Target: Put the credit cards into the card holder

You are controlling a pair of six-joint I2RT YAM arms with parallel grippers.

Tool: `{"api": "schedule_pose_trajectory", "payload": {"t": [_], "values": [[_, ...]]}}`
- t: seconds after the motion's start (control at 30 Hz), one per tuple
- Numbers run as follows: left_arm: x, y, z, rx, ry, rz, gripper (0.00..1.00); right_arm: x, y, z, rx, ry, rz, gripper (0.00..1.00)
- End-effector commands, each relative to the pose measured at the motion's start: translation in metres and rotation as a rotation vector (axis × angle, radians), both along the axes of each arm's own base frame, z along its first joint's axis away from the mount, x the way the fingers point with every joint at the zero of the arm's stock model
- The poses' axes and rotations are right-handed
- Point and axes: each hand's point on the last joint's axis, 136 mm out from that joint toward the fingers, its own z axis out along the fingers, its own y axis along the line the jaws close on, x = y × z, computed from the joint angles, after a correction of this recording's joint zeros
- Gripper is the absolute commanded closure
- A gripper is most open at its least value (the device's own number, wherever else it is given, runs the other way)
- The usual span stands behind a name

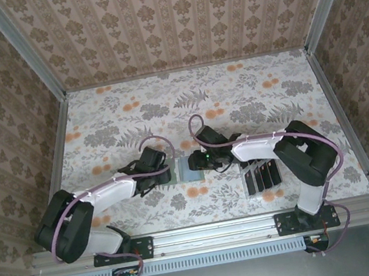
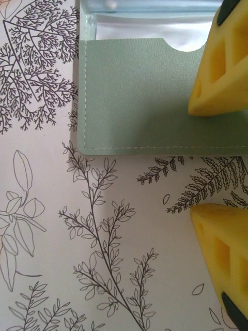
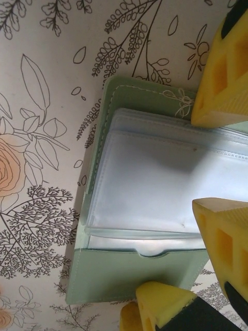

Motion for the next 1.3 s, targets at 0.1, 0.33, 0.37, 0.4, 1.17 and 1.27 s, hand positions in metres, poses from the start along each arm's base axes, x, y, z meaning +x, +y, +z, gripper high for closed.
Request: {"api": "schedule_pose_trajectory", "payload": {"t": [0.1, 0.33, 0.37, 0.4, 1.17, 1.27], "values": [[-0.009, 0.0, -0.016, 0.007, 0.032, 0.007, 0.5, 0.0, 0.013, -0.004, 0.033, 0.031, 0.02, 0.57], [-0.009, -0.002, -0.014, 0.003, 0.027, 0.006, 0.5, -0.001, 0.003, 0.02, 0.032, -0.016, -0.003, 0.57], [-0.009, -0.002, -0.014, 0.003, 0.025, 0.006, 0.5, -0.002, 0.001, 0.024, 0.03, -0.025, -0.008, 0.57], [-0.009, -0.002, -0.014, 0.001, 0.027, 0.006, 0.5, -0.002, -0.002, 0.028, 0.029, -0.036, -0.014, 0.57], [-0.009, -0.004, -0.013, -0.005, 0.024, 0.002, 0.51, 0.005, 0.012, 0.004, -0.009, 0.004, 0.012, 0.57], [-0.009, -0.004, -0.014, -0.006, 0.025, 0.001, 0.5, 0.003, 0.011, -0.002, -0.01, 0.017, 0.01, 0.56]]}}
